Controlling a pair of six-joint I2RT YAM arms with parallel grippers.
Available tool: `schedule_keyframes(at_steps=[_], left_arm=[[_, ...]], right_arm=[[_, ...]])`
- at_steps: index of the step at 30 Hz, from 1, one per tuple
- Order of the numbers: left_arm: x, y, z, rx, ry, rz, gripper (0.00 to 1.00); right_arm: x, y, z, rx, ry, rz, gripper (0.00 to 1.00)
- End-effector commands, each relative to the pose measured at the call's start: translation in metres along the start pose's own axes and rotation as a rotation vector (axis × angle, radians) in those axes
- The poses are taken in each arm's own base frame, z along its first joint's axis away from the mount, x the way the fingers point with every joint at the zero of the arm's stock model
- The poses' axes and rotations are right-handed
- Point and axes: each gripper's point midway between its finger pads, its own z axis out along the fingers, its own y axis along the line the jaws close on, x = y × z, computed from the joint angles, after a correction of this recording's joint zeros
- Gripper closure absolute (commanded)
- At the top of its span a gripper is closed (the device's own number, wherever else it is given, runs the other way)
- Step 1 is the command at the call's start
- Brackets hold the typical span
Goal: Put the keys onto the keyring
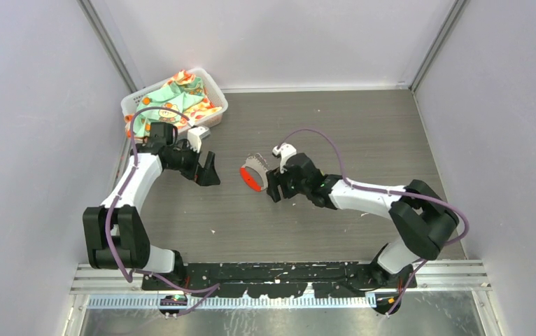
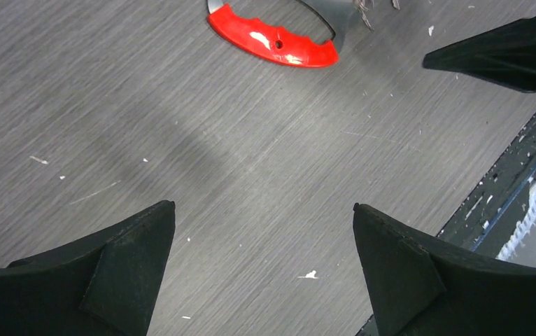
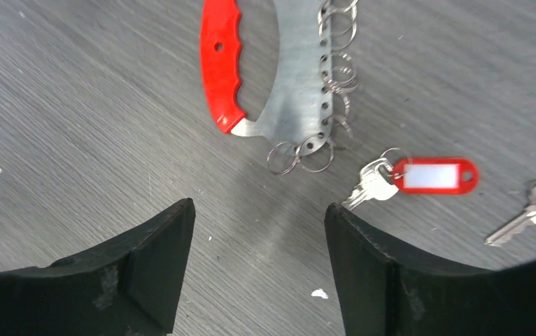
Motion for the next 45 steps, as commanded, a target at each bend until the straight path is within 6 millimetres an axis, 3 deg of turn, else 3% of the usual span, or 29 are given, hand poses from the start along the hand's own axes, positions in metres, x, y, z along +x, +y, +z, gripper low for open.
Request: schedule_keyframes(at_steps=[1, 5, 14, 24, 37, 45], left_arm=[[-0.002, -0.011, -0.006, 0.045, 0.006, -0.001, 0.01], [0.001, -0.010, -0.007, 0.029, 0.015, 0.010, 0.06], [0.002, -0.010, -0.010, 0.017, 0.011, 0.027, 0.11], [0.004, -0.011, -0.013, 0.012, 0.014, 0.046, 0.10], [0.018, -0.016, -0.014, 0.034, 0.055, 0.079, 0.08], [0.025, -0.021, -0.017, 0.059, 0.076, 0.128, 0.06]], right_arm=[[-0.015, 0.013, 0.010, 0.029, -0.043, -0.093, 0.34], [-0.008, 0.019, 0.019, 0.048, -0.017, -0.134, 0.51], [-0.001, 0.011, 0.038, 0.133, -0.005, -0.174, 0.55], [0.001, 0.000, 0.054, 0.194, -0.007, -0.194, 0.59], [0.000, -0.008, 0.061, 0.238, -0.018, -0.211, 0.78], [-0.013, -0.003, 0.055, 0.215, -0.040, -0.247, 0.99]])
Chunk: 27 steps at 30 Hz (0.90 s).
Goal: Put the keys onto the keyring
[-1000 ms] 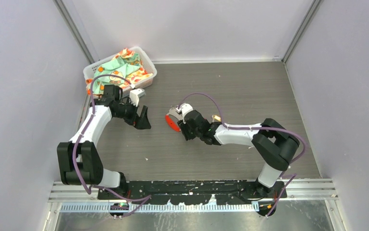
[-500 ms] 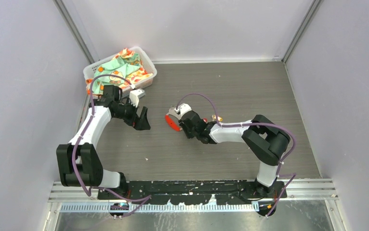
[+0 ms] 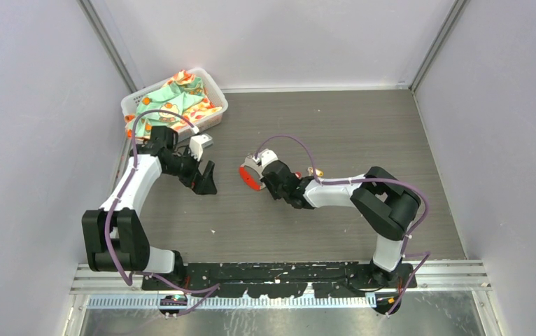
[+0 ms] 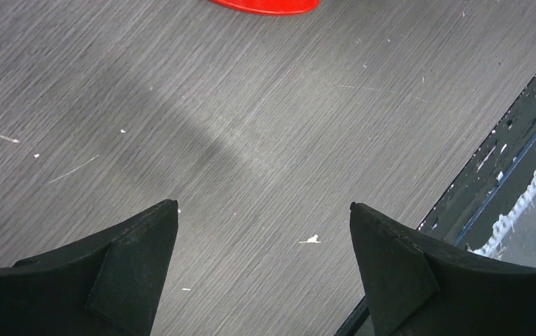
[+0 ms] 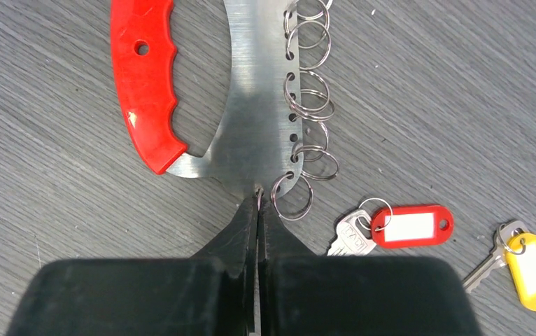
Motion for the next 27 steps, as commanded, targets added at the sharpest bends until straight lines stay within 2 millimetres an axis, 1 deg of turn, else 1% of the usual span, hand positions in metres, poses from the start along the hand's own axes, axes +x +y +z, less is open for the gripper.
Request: schedule_keyframes(at_steps=[1, 4, 9, 12, 14, 16, 17, 19, 20, 23, 25, 26, 27], left_arm=[[0.000, -0.013, -0.010, 0.033, -0.012, 0.075, 0.04], [-0.006, -0.019, -0.016, 0.055, -0.020, 0.122, 0.01], [-0.014, -0.028, -0.028, 0.085, -0.021, 0.172, 0.00], [-0.020, -0.037, -0.033, 0.112, -0.051, 0.193, 0.00], [-0.024, -0.047, -0.039, 0.133, -0.076, 0.237, 0.00], [-0.025, -0.059, -0.048, 0.157, -0.102, 0.325, 0.00], [-0.028, -0.064, -0.054, 0.159, -0.121, 0.401, 0.00], [-0.034, -0.075, -0.065, 0.146, -0.159, 0.482, 0.00], [-0.038, -0.083, -0.068, 0.147, -0.172, 0.533, 0.00], [-0.045, -0.101, -0.081, 0.138, -0.196, 0.637, 0.00], [-0.040, -0.118, -0.086, 0.178, -0.194, 0.683, 0.00], [-0.035, -0.127, -0.088, 0.199, -0.186, 0.691, 0.01], [-0.031, -0.132, -0.088, 0.213, -0.180, 0.705, 0.03]], right_arm=[[-0.041, 0.004, -0.006, -0.020, -0.106, -0.008, 0.99], [-0.050, 0.006, -0.013, -0.047, -0.130, -0.030, 0.99], [-0.061, 0.005, -0.028, -0.068, -0.165, -0.045, 0.99], [-0.072, 0.010, -0.042, -0.114, -0.187, -0.054, 0.99], [-0.083, 0.017, -0.055, -0.170, -0.208, -0.065, 0.99], [-0.094, 0.028, -0.071, -0.249, -0.227, -0.073, 0.99], [-0.099, 0.034, -0.080, -0.292, -0.235, -0.083, 0.99], [-0.110, 0.051, -0.102, -0.397, -0.265, -0.114, 0.99], [-0.110, 0.059, -0.112, -0.446, -0.260, -0.137, 0.99], [-0.117, 0.080, -0.148, -0.580, -0.306, -0.207, 0.99], [-0.121, 0.092, -0.168, -0.657, -0.332, -0.242, 0.99], [-0.121, 0.100, -0.179, -0.704, -0.335, -0.259, 0.99], [-0.122, 0.104, -0.187, -0.733, -0.338, -0.272, 0.99]])
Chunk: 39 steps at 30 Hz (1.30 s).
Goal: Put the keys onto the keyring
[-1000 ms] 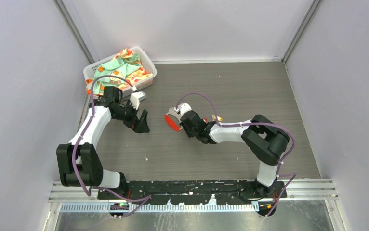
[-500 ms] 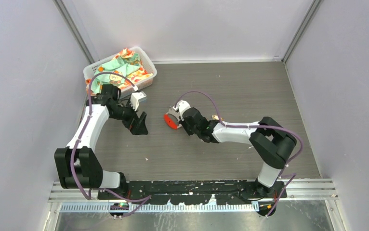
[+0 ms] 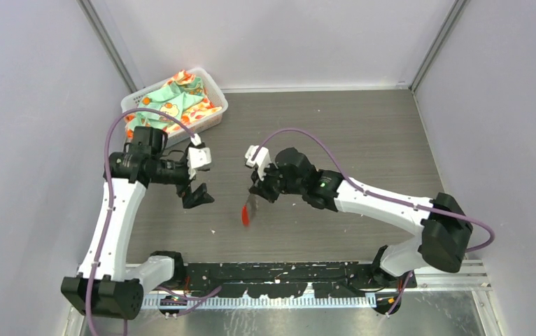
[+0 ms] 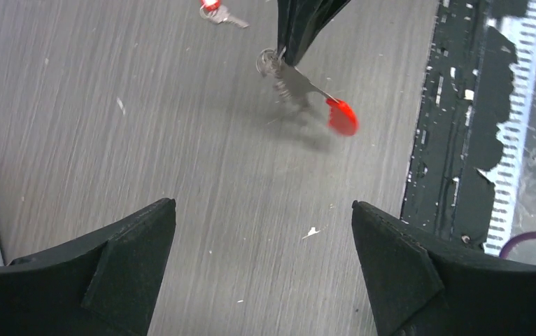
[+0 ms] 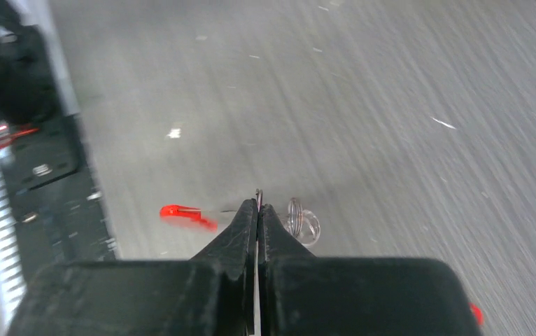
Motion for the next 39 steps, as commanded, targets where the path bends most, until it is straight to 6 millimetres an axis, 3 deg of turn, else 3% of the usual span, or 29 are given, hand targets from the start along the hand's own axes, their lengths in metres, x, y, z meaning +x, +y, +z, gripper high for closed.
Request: schedule_keyframes(at_steps=[1, 8, 11, 18, 24, 31, 39], left_arm=[[-0.011, -0.044, -0.006, 0.113, -0.025, 0.092, 0.05], [-0.027, -0.087, -0.007, 0.177, -0.141, 0.095, 0.25], [-0.037, -0.097, -0.008, 0.167, -0.196, 0.083, 0.40], [-0.054, -0.111, -0.018, 0.134, -0.286, 0.067, 0.61], [-0.060, -0.118, -0.024, 0.137, -0.313, 0.063, 0.64], [-0.060, -0.120, -0.023, 0.153, -0.318, 0.049, 0.65], [-0.062, -0.118, -0.023, 0.159, -0.318, 0.039, 0.77]], right_arm=[[-0.044, 0.054, -0.031, -0.249, -0.082, -0.099, 0.99], [-0.071, 0.094, -0.052, -0.390, -0.108, -0.162, 0.99], [-0.084, 0.107, -0.059, -0.431, -0.143, -0.169, 0.99], [-0.121, 0.129, -0.069, -0.475, -0.260, -0.148, 0.99], [-0.139, 0.141, -0.076, -0.496, -0.324, -0.144, 0.99], [-0.143, 0.151, -0.078, -0.512, -0.333, -0.149, 0.99], [-0.147, 0.155, -0.081, -0.517, -0.346, -0.157, 0.99]])
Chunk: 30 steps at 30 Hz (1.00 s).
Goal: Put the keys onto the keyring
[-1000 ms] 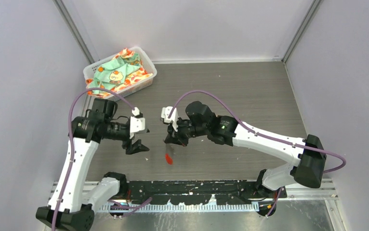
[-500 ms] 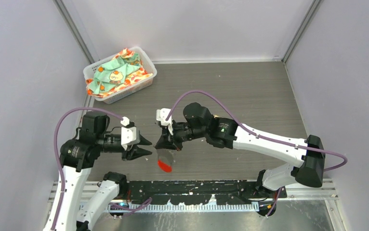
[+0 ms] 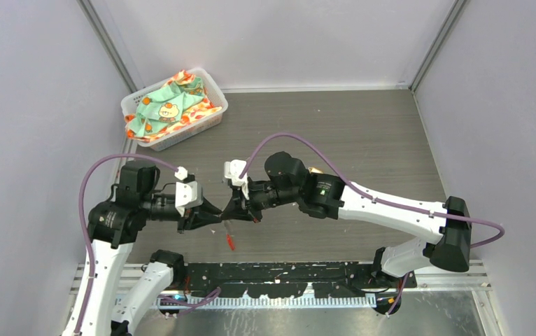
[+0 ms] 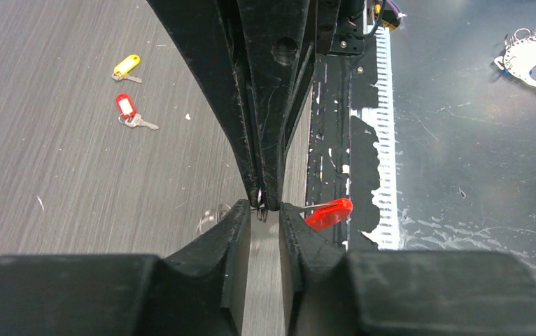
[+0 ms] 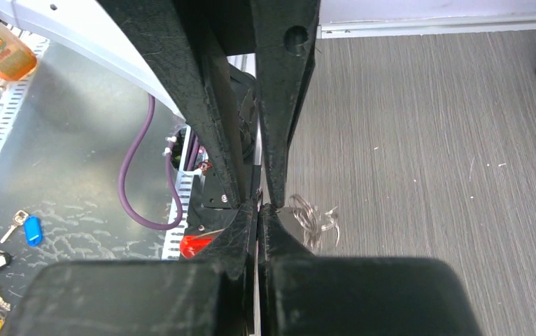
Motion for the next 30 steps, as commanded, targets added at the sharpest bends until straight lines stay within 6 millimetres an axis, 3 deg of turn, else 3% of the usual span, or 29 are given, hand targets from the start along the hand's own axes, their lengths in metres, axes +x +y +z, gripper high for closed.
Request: schedule_keyframes(at_steps=[1, 6, 11, 16, 30], left_arm=[[-0.010, 0.000, 0.001, 0.017, -0.032, 0.013, 0.80], [-0.002, -0.004, 0.000, 0.024, -0.006, 0.021, 0.89], [0.000, -0.006, -0.001, 0.022, 0.003, 0.028, 0.73], [-0.004, -0.003, -0.001, 0.018, -0.011, 0.036, 0.67], [-0.014, 0.000, -0.004, -0.016, -0.024, 0.064, 0.99]], right_arm=[[-0.059, 0.012, -0.015, -0.009, -0.153, -0.070, 0.99], [-0.062, 0.014, -0.017, -0.014, -0.161, -0.078, 0.99], [-0.062, 0.017, -0.019, -0.026, -0.163, -0.078, 0.99], [-0.063, 0.020, -0.017, -0.038, -0.160, -0.075, 0.99], [-0.058, 0.019, -0.014, -0.039, -0.139, -0.066, 0.99]])
